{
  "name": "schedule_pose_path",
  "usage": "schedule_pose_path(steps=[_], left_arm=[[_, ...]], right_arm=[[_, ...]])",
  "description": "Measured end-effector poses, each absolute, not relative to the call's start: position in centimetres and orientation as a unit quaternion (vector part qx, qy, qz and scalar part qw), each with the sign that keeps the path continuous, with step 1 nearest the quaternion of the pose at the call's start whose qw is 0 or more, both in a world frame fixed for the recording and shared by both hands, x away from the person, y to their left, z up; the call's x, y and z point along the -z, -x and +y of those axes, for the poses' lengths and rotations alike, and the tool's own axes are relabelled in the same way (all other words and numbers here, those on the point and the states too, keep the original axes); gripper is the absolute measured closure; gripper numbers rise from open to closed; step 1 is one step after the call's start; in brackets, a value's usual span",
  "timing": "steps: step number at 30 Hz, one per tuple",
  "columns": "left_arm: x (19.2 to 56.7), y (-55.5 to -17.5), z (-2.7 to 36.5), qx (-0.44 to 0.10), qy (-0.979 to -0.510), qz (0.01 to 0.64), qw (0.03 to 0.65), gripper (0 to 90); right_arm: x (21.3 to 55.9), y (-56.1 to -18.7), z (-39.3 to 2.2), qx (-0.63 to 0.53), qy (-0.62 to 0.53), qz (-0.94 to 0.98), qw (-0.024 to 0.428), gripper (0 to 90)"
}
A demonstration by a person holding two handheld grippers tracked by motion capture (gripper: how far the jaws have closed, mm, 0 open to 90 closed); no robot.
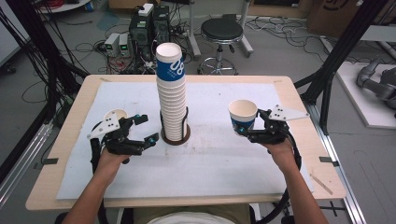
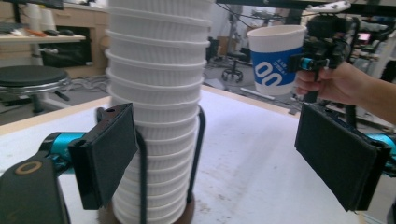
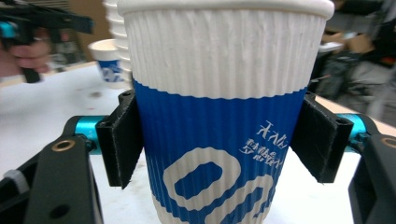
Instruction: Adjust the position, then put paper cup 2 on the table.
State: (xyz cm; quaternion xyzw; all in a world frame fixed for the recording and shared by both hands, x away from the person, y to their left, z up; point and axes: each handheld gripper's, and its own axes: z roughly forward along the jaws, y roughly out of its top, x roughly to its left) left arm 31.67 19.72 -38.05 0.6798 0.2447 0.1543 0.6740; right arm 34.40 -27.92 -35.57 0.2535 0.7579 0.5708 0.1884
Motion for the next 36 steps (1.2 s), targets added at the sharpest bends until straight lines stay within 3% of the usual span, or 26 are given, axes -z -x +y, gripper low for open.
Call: schedule_pose_path(steps=[14, 27, 36], left_arm=[[37.9, -31.9, 23.4, -0.201, -0.636, 0.293, 0.685, 12.9], [38.1, -32.0, 24.2, -0.204, -0.631, 0.309, 0.682, 12.9], [38.2, -31.5, 24.6, -0.208, -0.629, 0.318, 0.679, 13.0]], right_arm=[[36.9, -34.1, -28.8, -0.568, -0.286, 0.739, 0.22, 25.5], [37.2, -34.2, -30.0, -0.579, -0.301, 0.721, 0.234, 25.2], [39.0, -36.8, -30.4, -0.561, -0.35, 0.707, 0.25, 25.9]])
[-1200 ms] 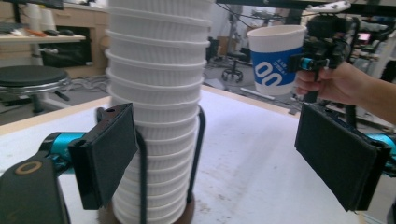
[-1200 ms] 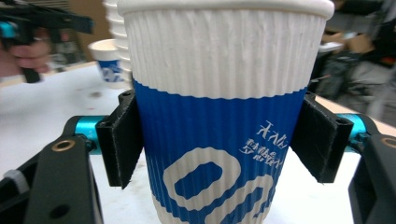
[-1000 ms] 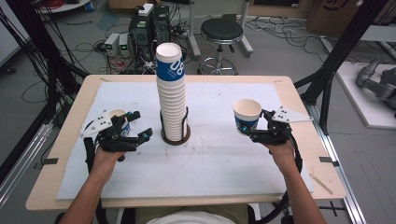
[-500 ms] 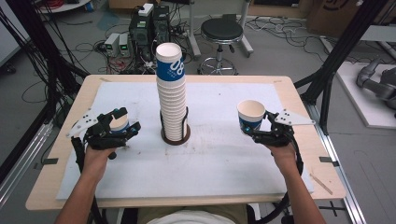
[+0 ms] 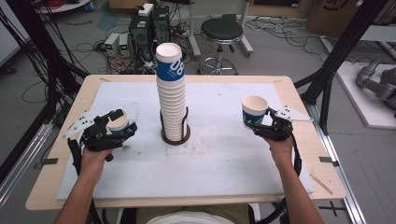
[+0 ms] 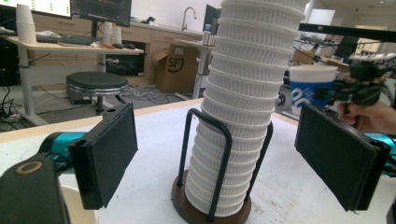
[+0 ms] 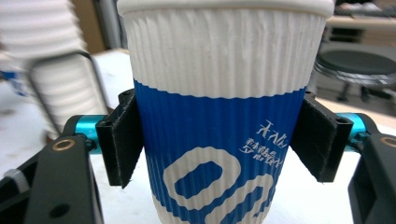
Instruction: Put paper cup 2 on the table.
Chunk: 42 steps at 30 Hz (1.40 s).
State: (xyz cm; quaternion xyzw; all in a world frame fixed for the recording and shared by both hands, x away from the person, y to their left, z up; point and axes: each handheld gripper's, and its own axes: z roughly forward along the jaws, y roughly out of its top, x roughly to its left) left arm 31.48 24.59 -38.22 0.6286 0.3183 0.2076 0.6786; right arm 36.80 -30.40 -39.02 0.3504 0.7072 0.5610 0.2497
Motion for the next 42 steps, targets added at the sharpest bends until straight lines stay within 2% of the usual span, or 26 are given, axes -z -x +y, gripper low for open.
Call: schedule_pose_path(steps=[9, 22, 34, 42], left_arm=[[38.6, -31.7, 24.0, -0.2, -0.639, 0.32, 0.67, 13.1], [38.9, -31.9, 23.8, -0.194, -0.646, 0.321, 0.665, 13.2], [39.1, -32.1, 23.7, -0.19, -0.65, 0.323, 0.661, 13.5], [39.2, -32.2, 23.6, -0.188, -0.649, 0.324, 0.662, 13.6]], right_arm=[[41.3, -38.6, -31.8, -0.55, -0.395, 0.694, 0.245, 25.8], [44.3, -40.2, -30.0, -0.474, -0.403, 0.755, 0.207, 24.5], [44.2, -39.2, -31.3, -0.469, -0.407, 0.761, 0.185, 22.8], [44.4, -38.5, -31.5, -0.454, -0.393, 0.778, 0.186, 20.4]])
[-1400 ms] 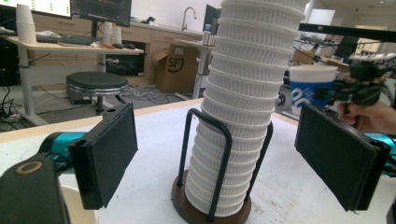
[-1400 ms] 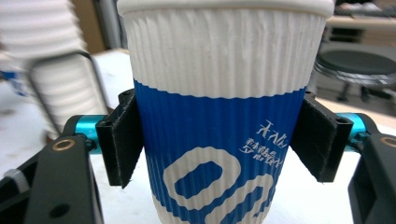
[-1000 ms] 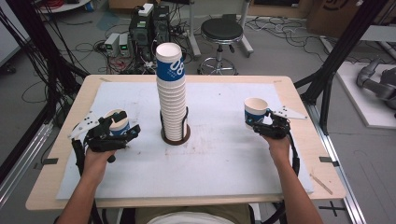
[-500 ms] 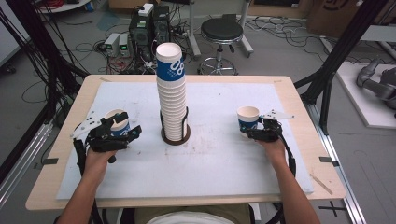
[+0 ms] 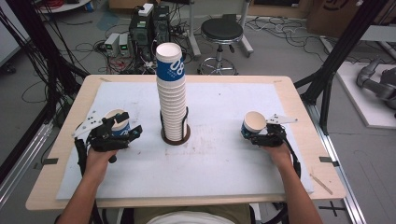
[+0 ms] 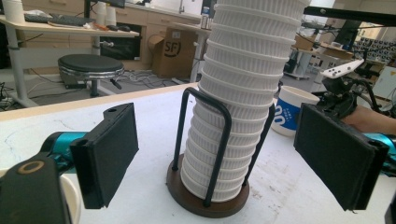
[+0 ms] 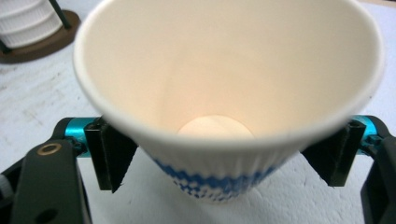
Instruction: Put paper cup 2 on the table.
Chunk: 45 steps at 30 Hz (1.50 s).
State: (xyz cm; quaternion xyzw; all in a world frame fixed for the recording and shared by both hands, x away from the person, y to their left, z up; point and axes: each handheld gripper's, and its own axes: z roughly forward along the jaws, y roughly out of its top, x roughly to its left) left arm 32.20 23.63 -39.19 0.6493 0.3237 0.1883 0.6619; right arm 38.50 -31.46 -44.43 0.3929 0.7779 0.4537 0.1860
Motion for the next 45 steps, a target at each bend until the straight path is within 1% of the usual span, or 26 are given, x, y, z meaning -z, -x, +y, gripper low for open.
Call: schedule_pose_path(steps=[17, 19, 24, 28, 36, 42, 45], left_arm=[[39.1, -32.3, 23.2, -0.182, -0.65, 0.32, 0.665, 13.7], [39.1, -32.4, 23.2, -0.181, -0.649, 0.32, 0.666, 13.7], [39.1, -32.4, 23.2, -0.181, -0.649, 0.322, 0.665, 13.7], [39.1, -32.4, 23.2, -0.18, -0.647, 0.321, 0.668, 13.8], [38.9, -32.4, 22.6, -0.169, -0.652, 0.313, 0.67, 13.7], [38.7, -32.3, 21.8, -0.165, -0.663, 0.301, 0.665, 13.7], [38.4, -32.1, 21.4, -0.165, -0.665, 0.294, 0.666, 13.7]], right_arm=[[44.0, -36.9, -32.4, -0.415, -0.41, 0.799, 0.145, 20.3], [43.9, -36.6, -32.5, -0.412, -0.411, 0.8, 0.149, 20.4], [44.0, -36.1, -33.1, -0.406, -0.411, 0.804, 0.139, 20.3], [43.7, -35.5, -33.7, -0.41, -0.418, 0.797, 0.145, 20.3], [41.8, -33.6, -34.5, -0.453, -0.413, 0.774, 0.16, 20.3], [38.4, -32.4, -33.7, -0.504, -0.38, 0.755, 0.176, 20.5], [37.2, -31.8, -32.9, -0.518, -0.359, 0.755, 0.182, 20.5]])
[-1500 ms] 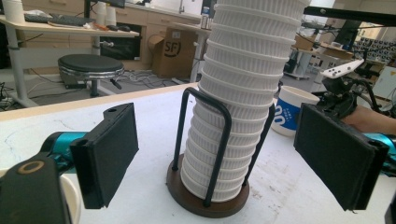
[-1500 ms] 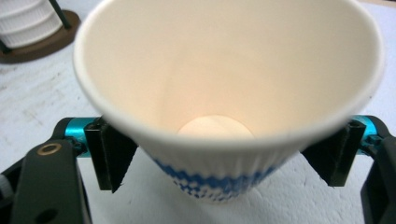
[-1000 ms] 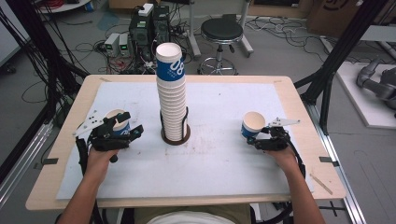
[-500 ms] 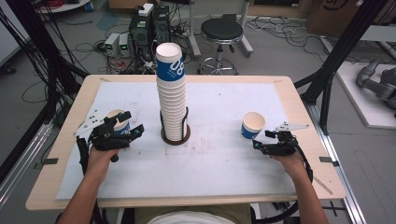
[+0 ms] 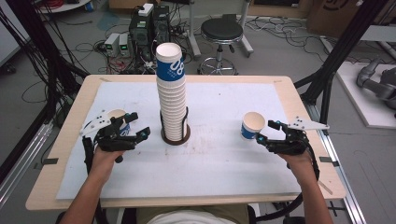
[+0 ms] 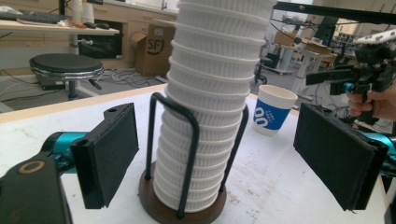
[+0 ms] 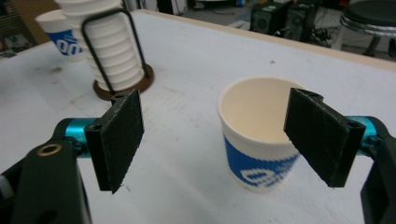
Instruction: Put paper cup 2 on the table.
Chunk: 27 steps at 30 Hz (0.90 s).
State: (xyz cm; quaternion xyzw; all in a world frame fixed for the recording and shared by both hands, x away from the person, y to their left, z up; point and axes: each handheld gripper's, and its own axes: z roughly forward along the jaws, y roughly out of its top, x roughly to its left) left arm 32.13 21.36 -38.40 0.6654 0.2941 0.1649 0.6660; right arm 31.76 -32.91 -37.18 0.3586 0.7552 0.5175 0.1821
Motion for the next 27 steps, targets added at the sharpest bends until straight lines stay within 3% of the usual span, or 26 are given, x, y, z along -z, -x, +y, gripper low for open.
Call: schedule_pose_path(steps=[27], left_arm=[[37.4, -31.2, 20.4, -0.168, -0.672, 0.266, 0.671, 13.7]], right_arm=[[36.2, -30.9, -29.9, -0.544, -0.301, 0.759, 0.192, 20.5]])
